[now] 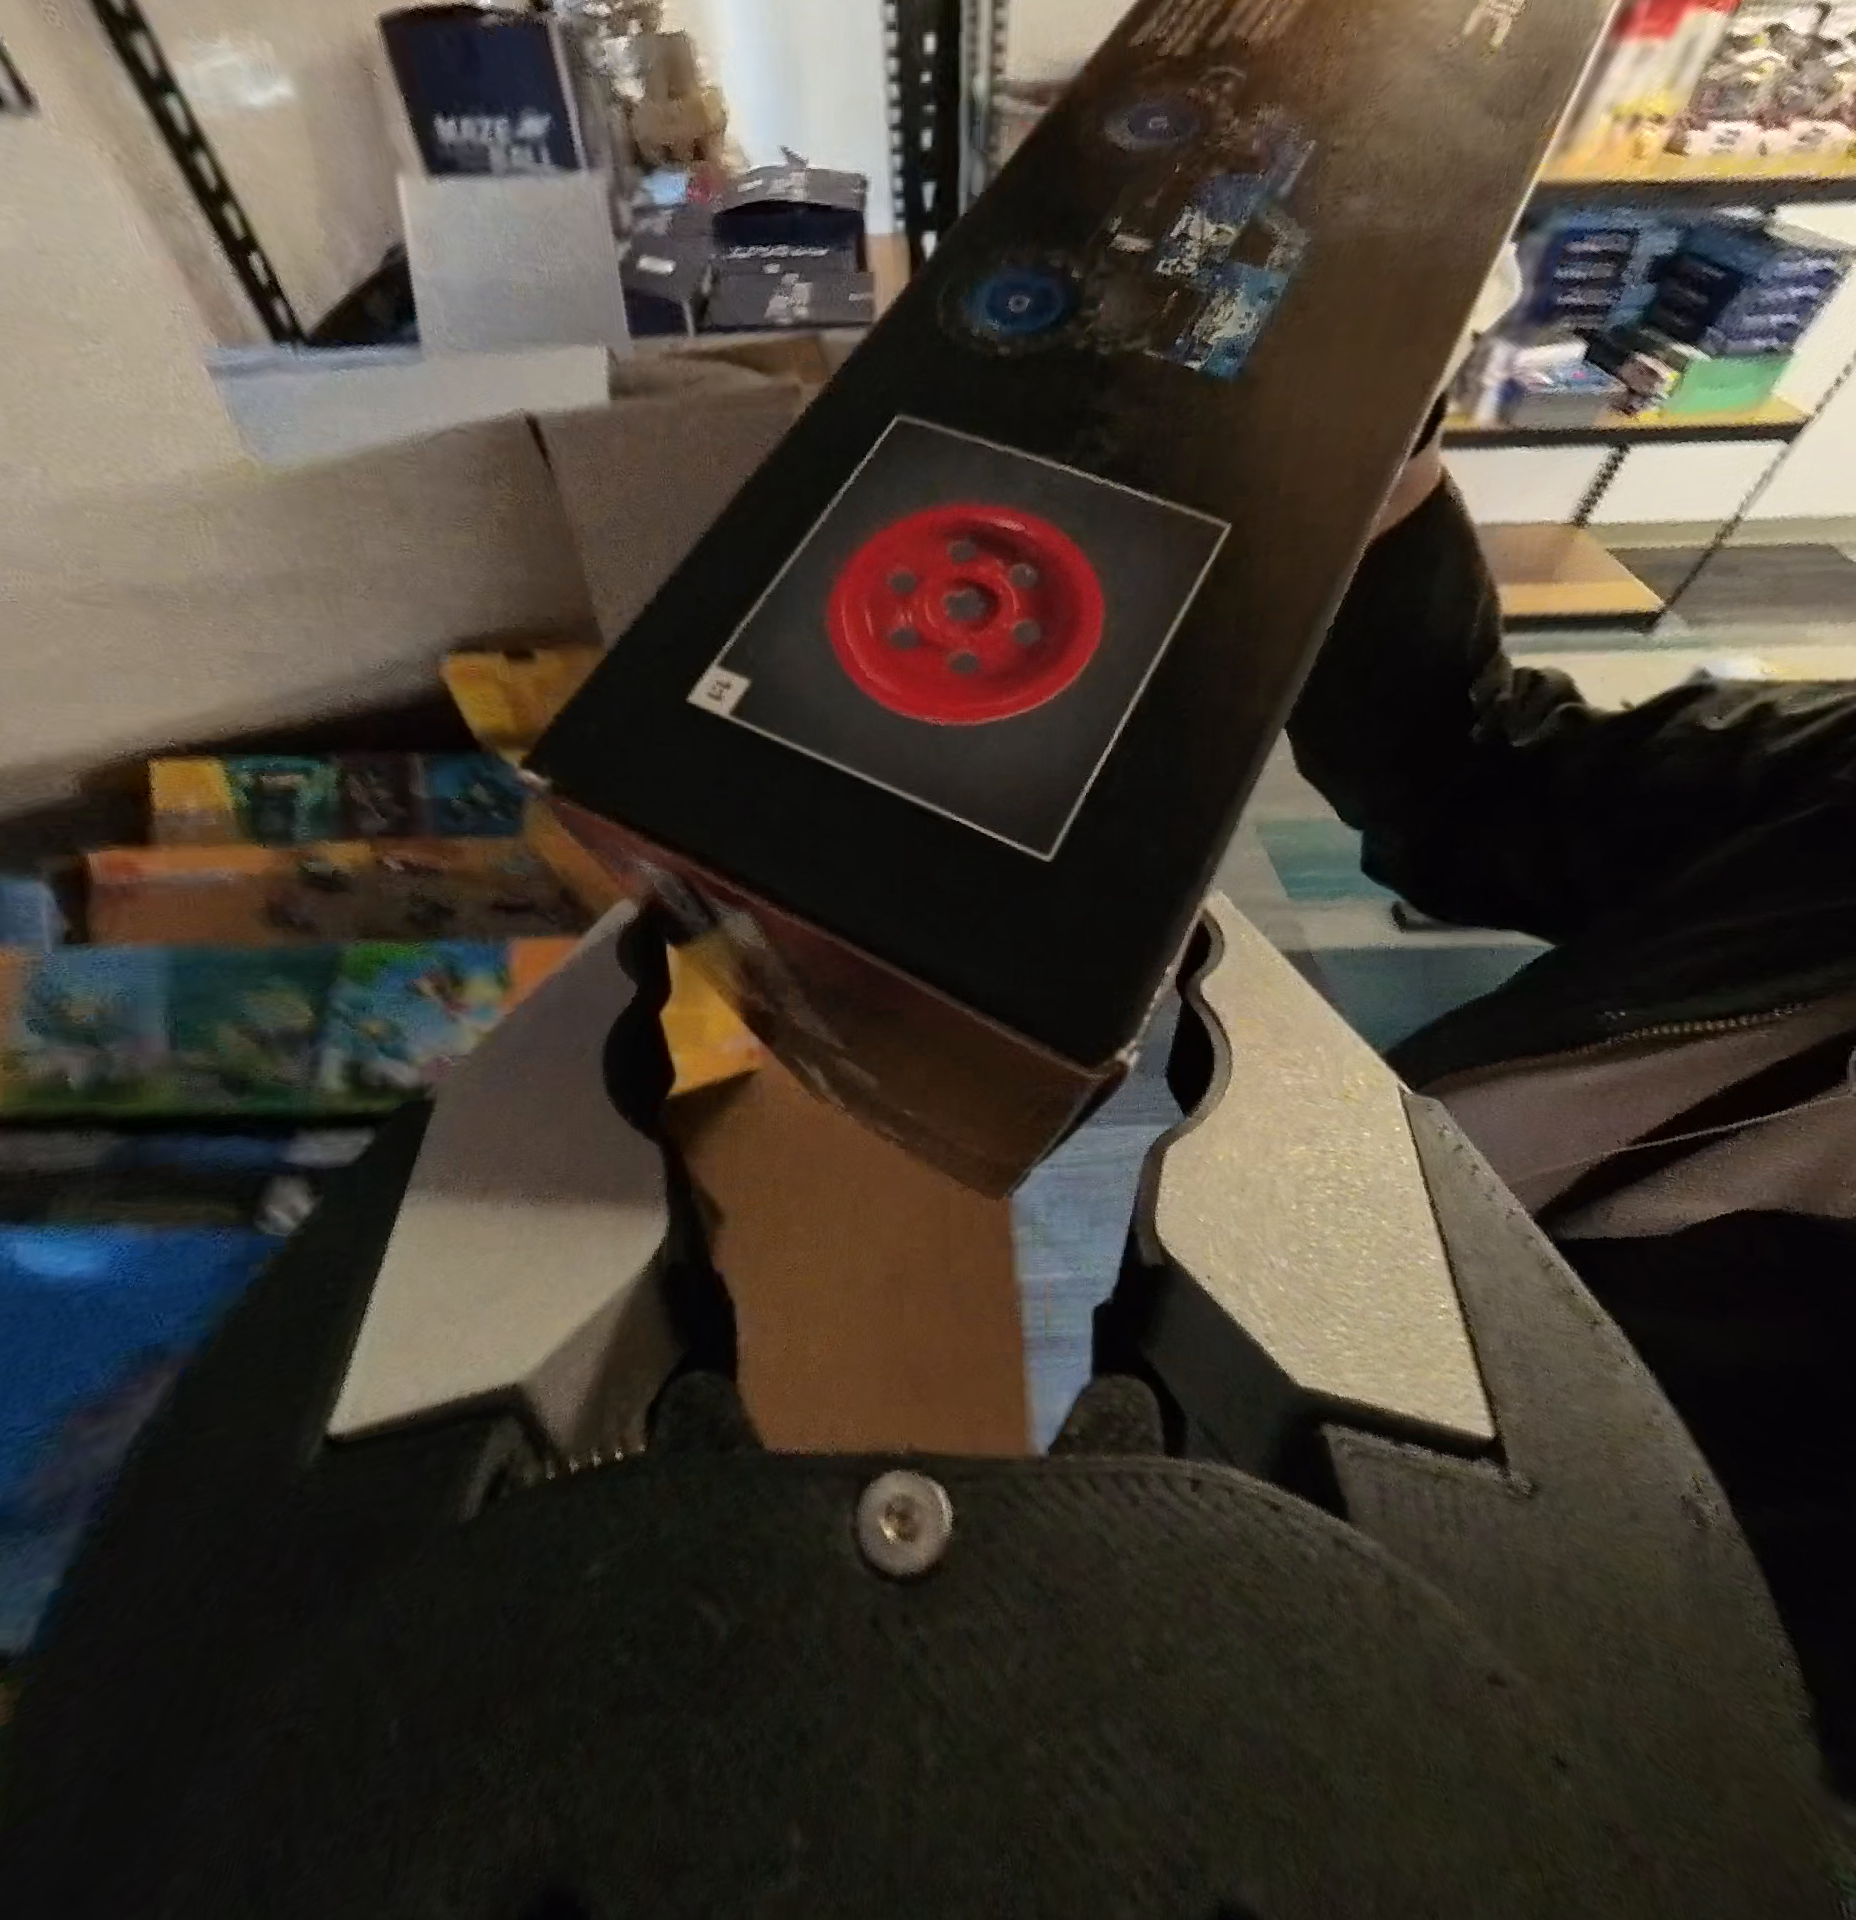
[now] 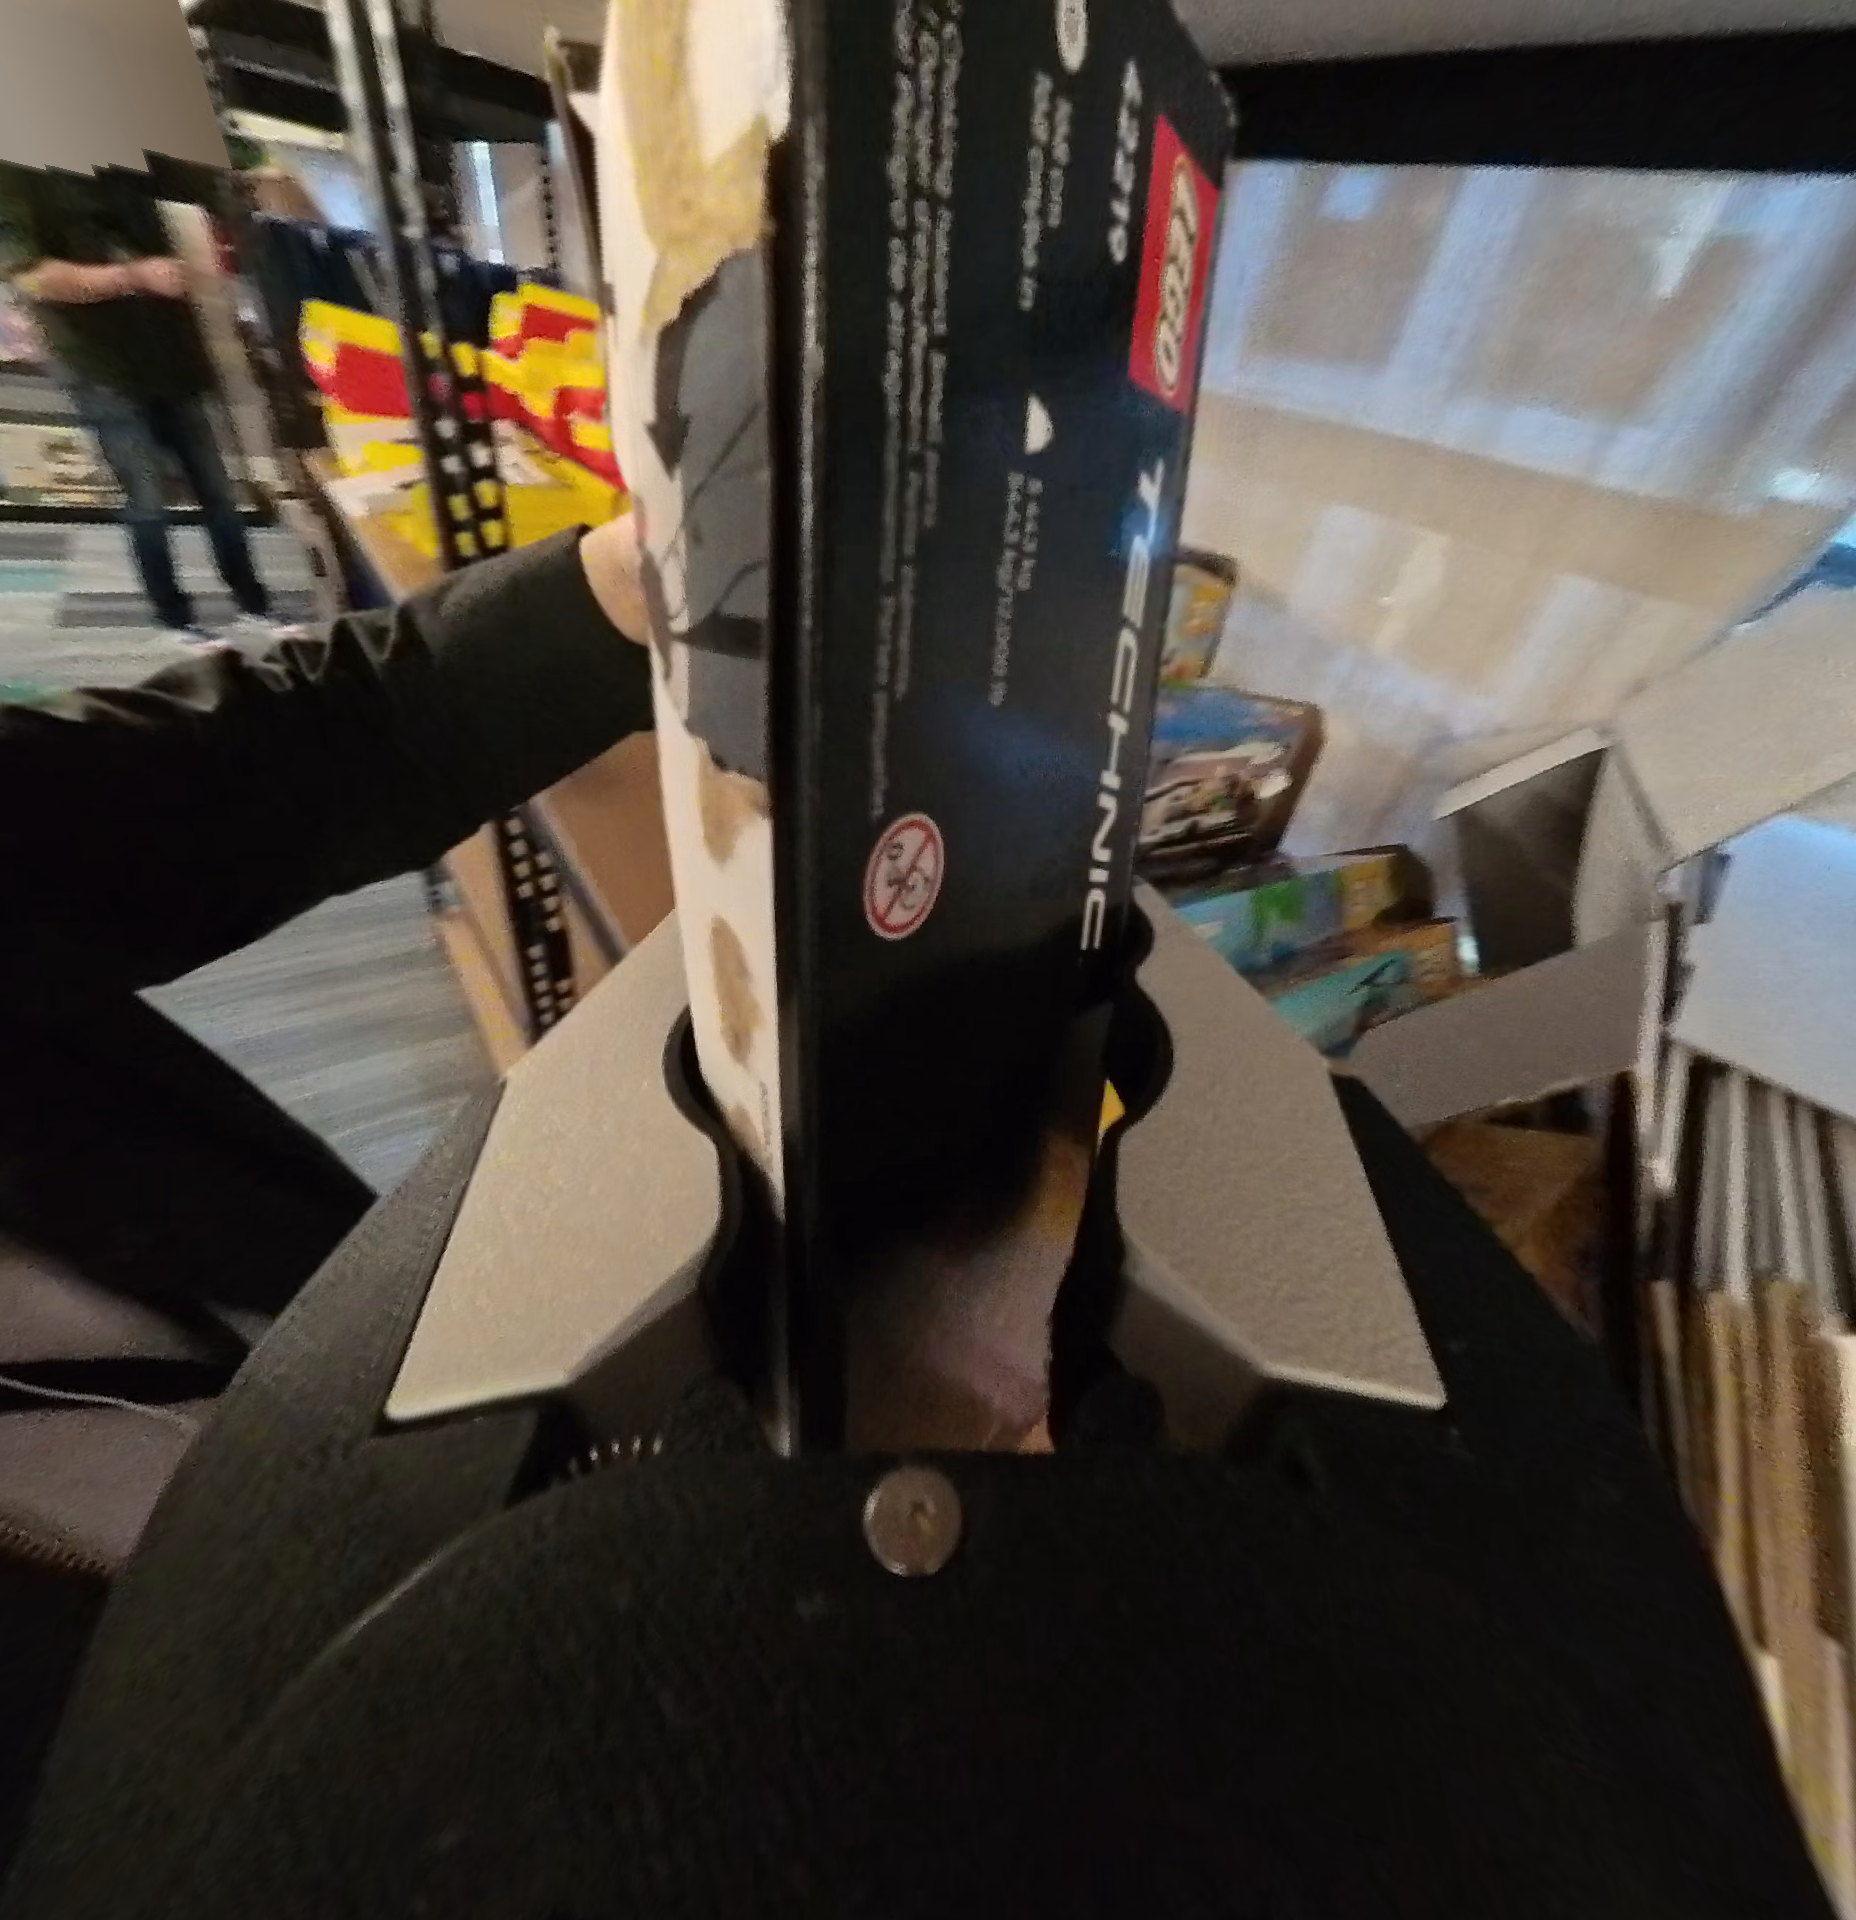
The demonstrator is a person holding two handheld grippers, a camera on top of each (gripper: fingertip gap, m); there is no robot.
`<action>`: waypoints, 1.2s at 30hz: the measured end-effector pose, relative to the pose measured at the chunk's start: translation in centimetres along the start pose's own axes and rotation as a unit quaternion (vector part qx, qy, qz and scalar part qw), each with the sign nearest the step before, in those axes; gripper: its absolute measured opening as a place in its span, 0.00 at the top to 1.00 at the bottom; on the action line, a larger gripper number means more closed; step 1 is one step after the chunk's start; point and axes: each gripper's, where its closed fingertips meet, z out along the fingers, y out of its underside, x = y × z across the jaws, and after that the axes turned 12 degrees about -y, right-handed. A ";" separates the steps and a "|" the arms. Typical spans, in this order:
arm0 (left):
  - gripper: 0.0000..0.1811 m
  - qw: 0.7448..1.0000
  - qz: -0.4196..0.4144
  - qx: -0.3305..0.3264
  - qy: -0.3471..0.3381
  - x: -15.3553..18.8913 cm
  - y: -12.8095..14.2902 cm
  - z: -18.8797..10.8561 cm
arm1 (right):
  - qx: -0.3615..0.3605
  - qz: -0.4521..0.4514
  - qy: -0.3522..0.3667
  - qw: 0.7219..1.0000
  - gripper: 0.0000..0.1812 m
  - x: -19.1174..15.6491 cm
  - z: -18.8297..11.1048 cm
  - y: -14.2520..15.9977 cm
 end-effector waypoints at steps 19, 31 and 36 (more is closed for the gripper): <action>0.45 0.851 -0.297 0.178 -0.394 31.1 27.1 -24.2 | -0.180 -0.051 -0.477 0.859 0.60 -29.4 20.4 6.6; 0.45 0.636 -0.309 0.271 -0.654 57.4 39.0 -49.6 | -0.156 -0.147 -0.715 0.666 0.60 -63.3 39.6 4.5; 0.45 0.567 -0.331 0.261 -0.708 64.6 42.6 -59.3 | -0.140 -0.131 -0.773 0.604 0.60 -74.6 47.4 4.0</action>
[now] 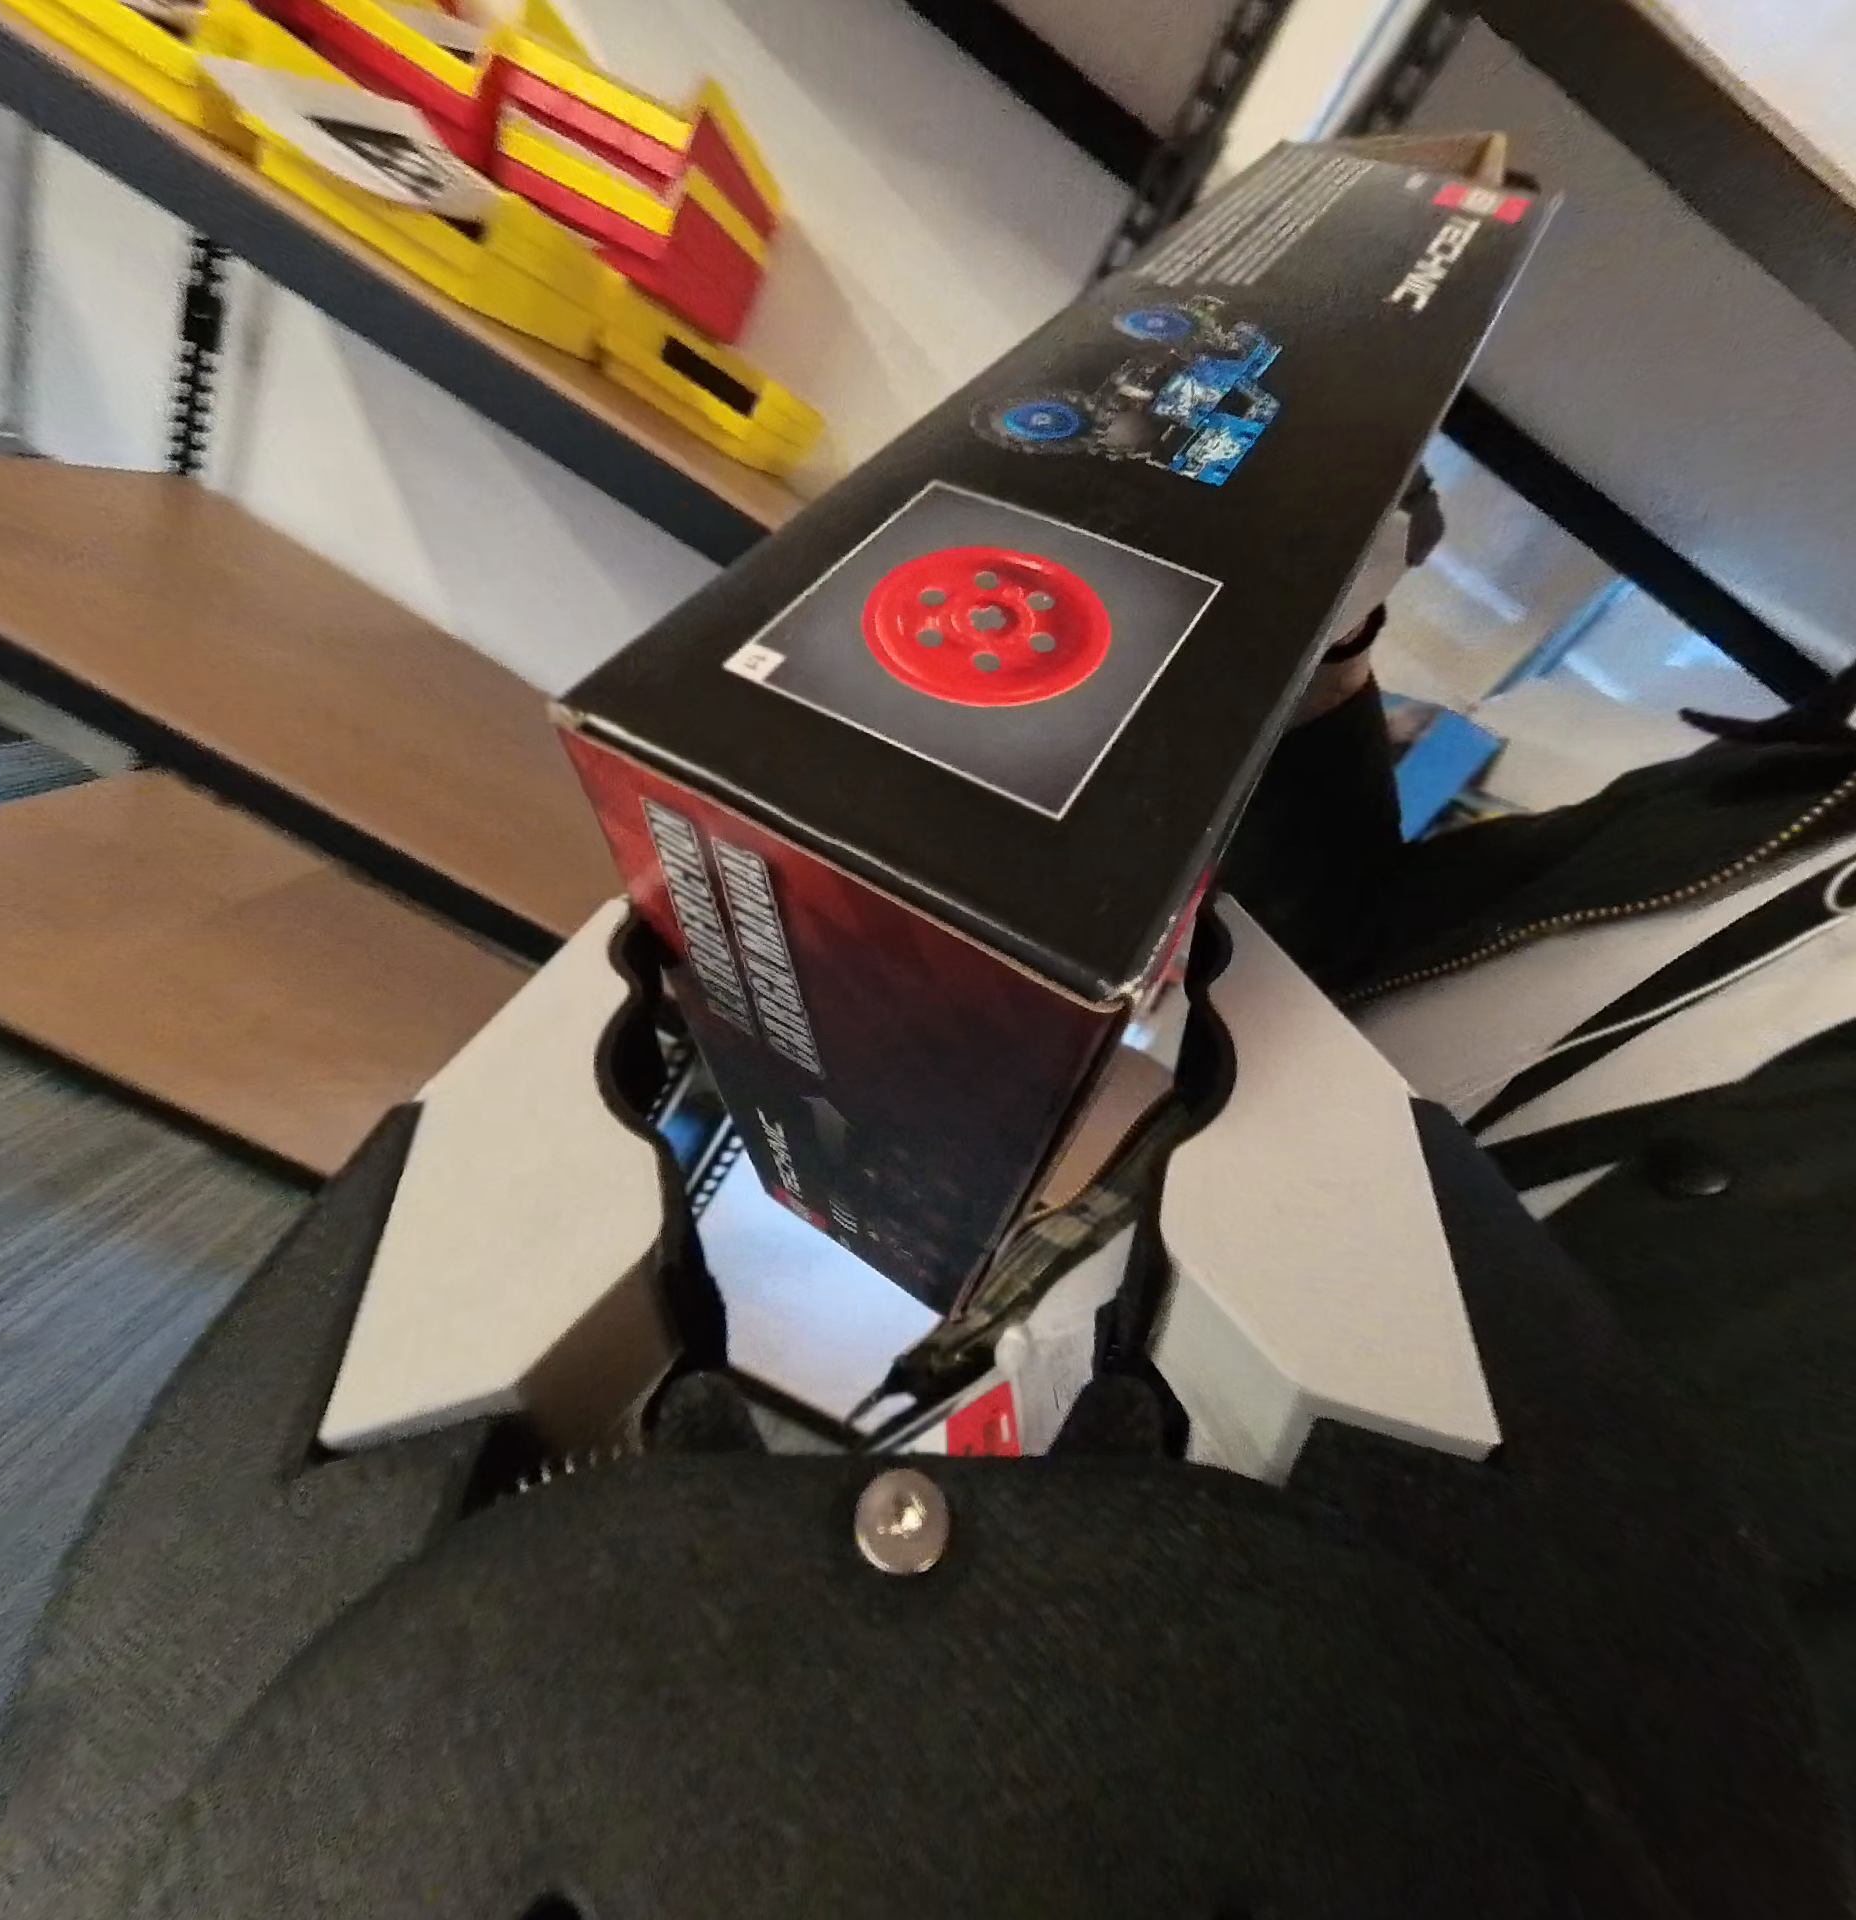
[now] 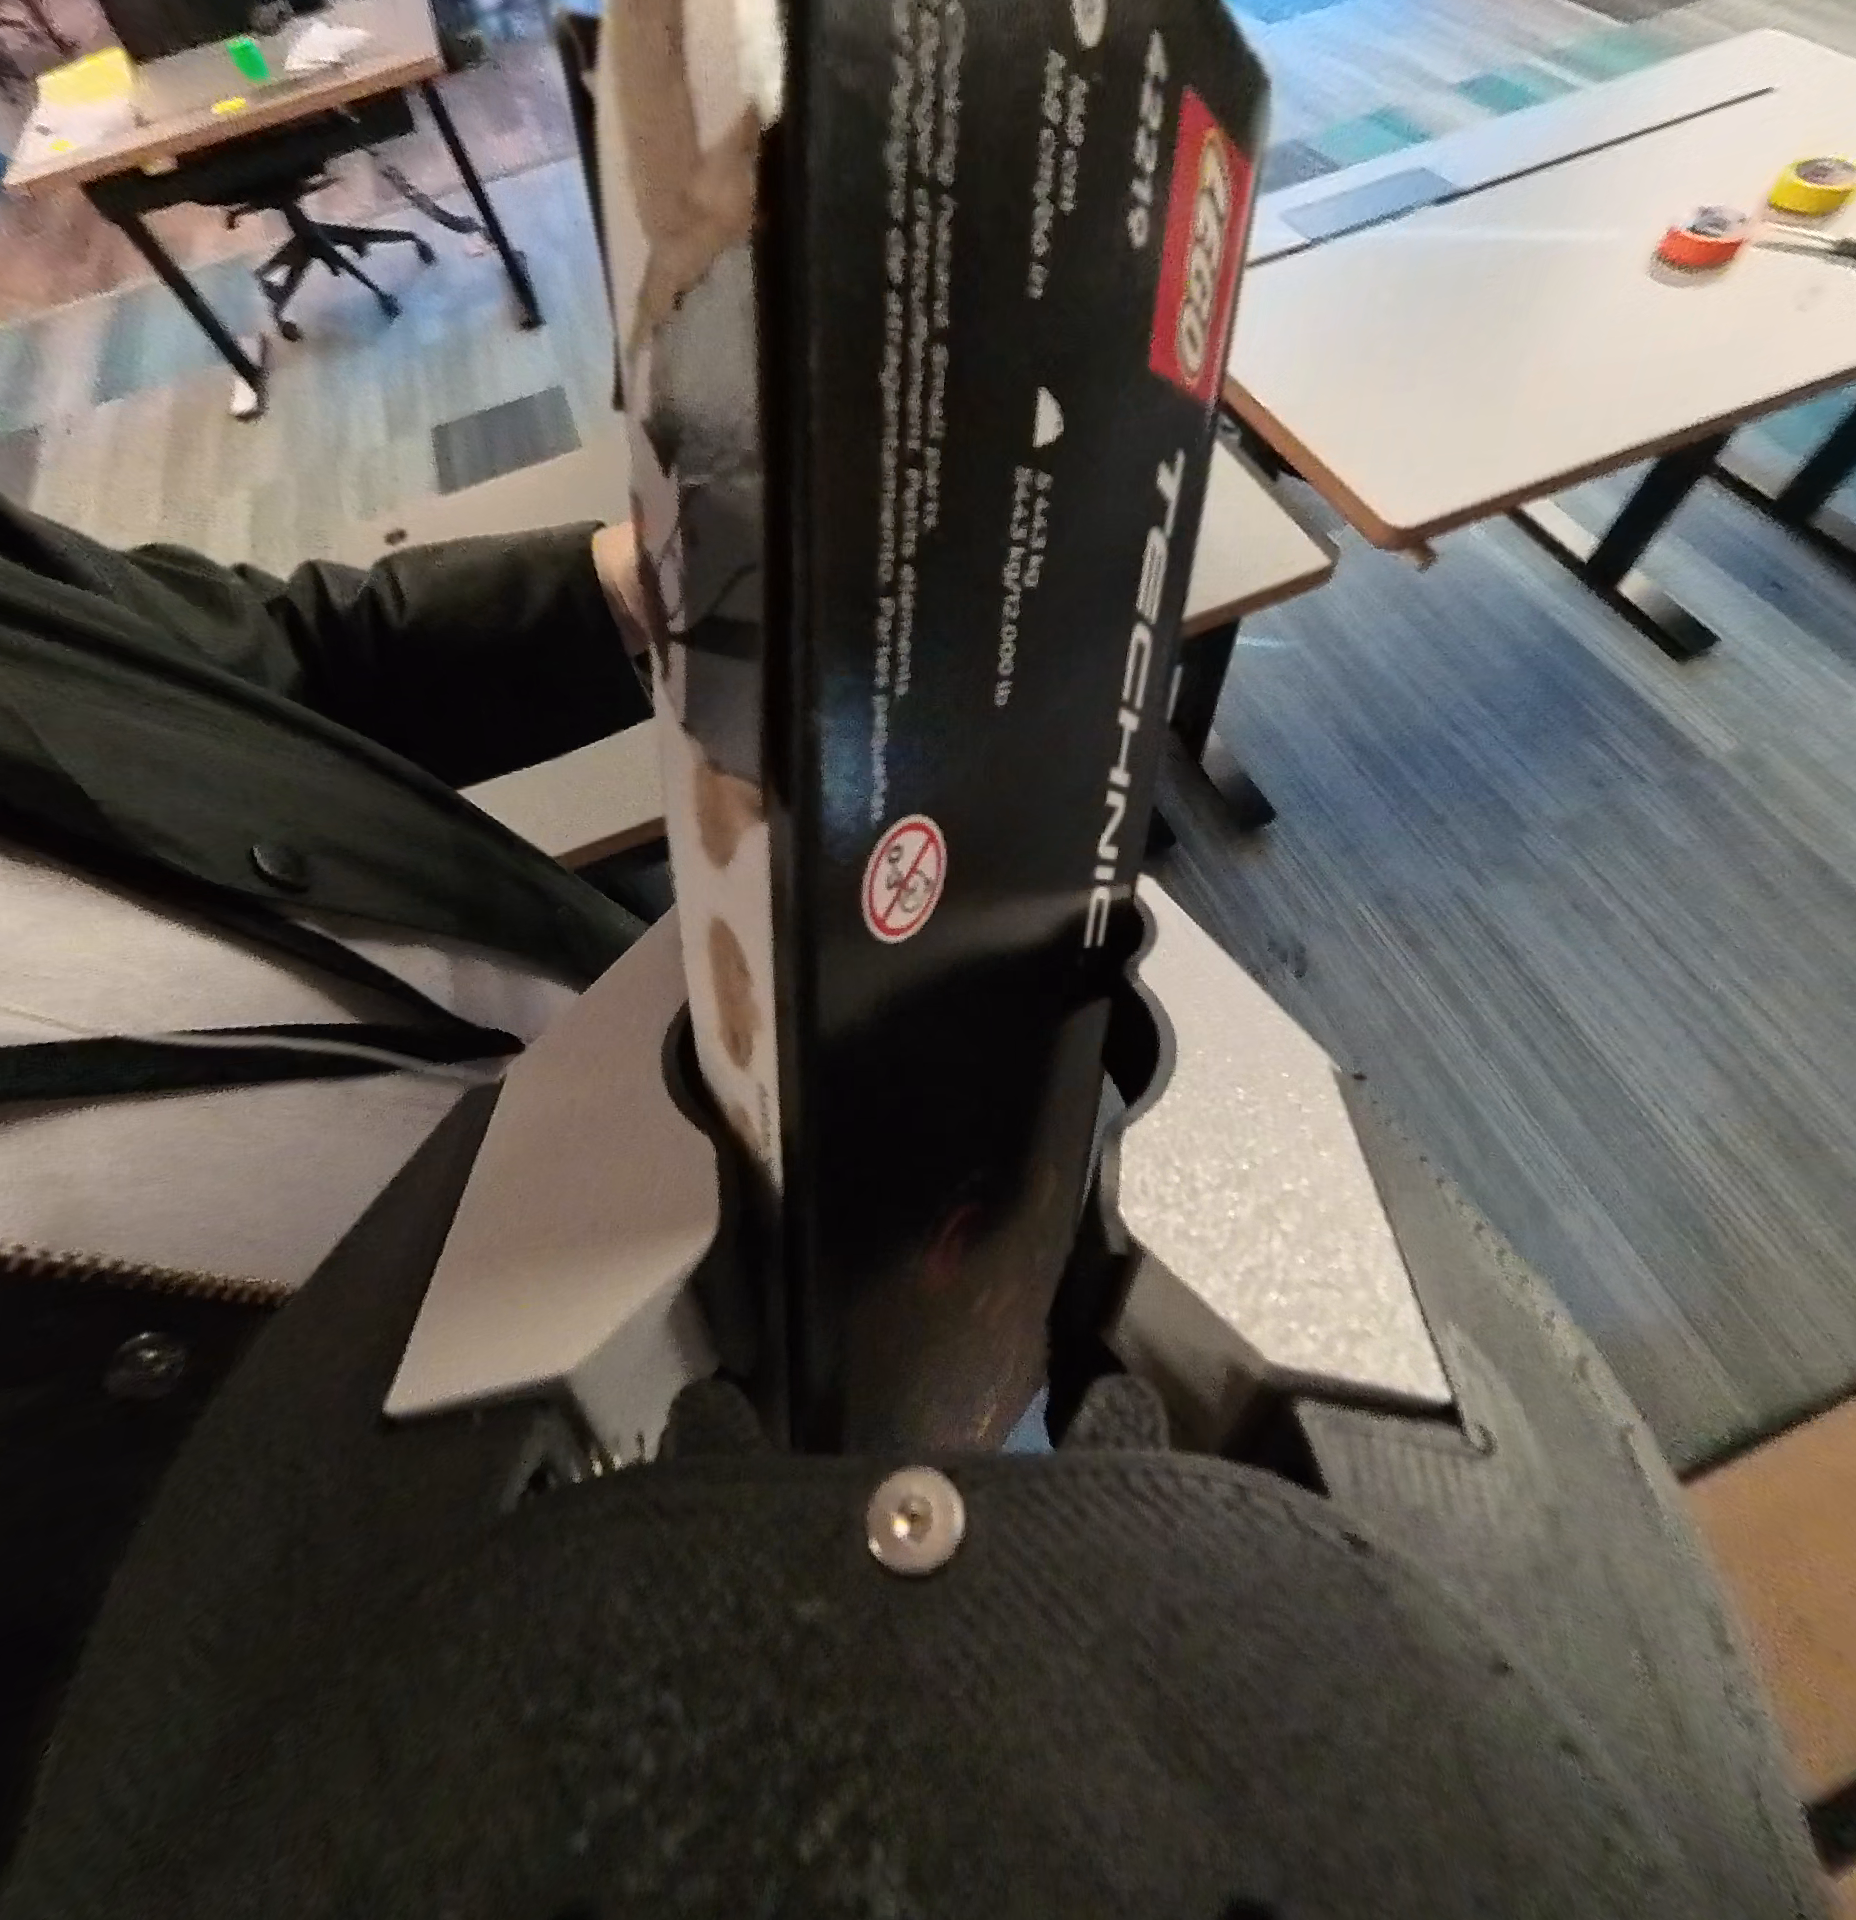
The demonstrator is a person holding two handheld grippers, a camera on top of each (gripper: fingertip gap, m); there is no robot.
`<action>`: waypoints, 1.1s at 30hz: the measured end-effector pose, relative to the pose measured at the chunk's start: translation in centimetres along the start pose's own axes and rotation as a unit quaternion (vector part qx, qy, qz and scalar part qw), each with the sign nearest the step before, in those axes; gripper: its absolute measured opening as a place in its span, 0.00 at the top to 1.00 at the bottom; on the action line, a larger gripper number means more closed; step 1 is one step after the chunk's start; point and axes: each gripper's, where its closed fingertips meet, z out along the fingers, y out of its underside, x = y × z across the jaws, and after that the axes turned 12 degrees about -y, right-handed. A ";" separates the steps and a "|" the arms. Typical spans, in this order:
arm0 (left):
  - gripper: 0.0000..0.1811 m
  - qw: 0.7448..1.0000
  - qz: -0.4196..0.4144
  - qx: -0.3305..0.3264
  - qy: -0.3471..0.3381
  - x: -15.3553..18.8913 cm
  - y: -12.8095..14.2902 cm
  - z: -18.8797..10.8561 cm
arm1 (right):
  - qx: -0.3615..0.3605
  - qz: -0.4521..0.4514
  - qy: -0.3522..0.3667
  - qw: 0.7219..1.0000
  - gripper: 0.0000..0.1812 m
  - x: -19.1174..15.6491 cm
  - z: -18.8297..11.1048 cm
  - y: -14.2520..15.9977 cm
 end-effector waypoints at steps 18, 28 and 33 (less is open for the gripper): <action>0.43 0.977 -0.086 0.159 -0.117 -36.3 -12.7 9.5 | -0.110 -0.063 -0.135 0.983 0.61 42.3 10.3 -8.7; 0.37 0.941 -0.138 0.225 -0.211 -60.2 -17.8 3.9 | -0.163 -0.156 -0.243 0.943 0.59 63.6 28.5 -15.0; 0.35 0.915 -0.209 0.249 -0.238 -72.4 -19.9 0.0 | -0.185 -0.119 -0.272 0.937 0.60 72.8 38.5 -17.8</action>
